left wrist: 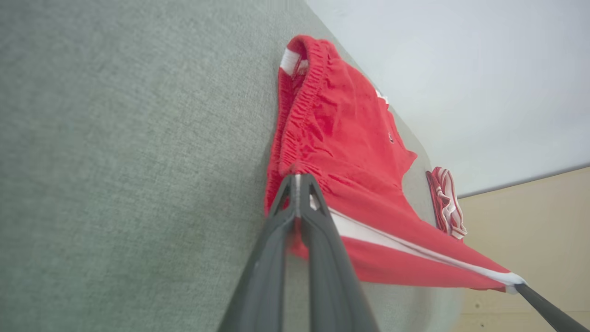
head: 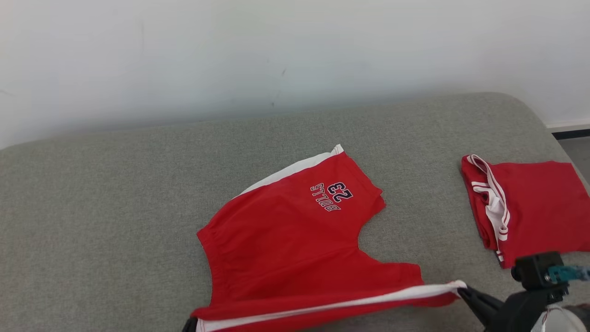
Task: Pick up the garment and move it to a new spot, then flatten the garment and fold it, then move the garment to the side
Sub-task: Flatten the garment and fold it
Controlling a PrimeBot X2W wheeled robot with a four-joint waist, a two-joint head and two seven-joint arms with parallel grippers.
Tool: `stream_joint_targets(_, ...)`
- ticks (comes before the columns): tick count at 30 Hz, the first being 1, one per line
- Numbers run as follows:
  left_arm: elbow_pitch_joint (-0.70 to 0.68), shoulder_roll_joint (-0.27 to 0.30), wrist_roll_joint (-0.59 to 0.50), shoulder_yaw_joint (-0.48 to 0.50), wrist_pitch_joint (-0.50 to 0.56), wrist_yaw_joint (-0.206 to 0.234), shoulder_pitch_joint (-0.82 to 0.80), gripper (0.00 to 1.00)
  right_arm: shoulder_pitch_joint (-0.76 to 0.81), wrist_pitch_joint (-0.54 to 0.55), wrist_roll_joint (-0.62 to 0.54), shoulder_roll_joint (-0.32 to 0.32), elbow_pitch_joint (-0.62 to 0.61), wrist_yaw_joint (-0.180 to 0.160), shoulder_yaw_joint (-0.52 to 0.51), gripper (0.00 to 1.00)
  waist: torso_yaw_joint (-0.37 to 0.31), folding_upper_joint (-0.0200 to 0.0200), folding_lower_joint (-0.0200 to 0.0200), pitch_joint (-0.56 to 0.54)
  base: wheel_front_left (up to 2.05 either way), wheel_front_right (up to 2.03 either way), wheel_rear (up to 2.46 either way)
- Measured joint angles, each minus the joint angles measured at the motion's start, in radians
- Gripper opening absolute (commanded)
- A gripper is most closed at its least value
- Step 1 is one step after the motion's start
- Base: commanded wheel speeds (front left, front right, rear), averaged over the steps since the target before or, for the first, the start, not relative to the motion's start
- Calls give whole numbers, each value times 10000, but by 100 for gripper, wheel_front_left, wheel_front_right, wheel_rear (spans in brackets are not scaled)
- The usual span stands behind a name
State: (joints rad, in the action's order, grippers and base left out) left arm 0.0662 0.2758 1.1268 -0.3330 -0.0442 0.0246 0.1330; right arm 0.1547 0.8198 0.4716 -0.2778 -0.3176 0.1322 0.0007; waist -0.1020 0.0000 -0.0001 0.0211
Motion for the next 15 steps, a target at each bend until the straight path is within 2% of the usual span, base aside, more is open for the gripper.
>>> stream_joint_targets(8,-157,-516,278,115,-59,-42,-1232,0,-2542,-1279,-188,-610,1964,-2,692,0,199,1,2,328,0,0,0)
stream_joint_targets(15,646,-775,-94,125,-222,-75,-2982,0,-4952,-2284,-176,-988,3921,0,1323,0,553,2,3,924,0,0,0)
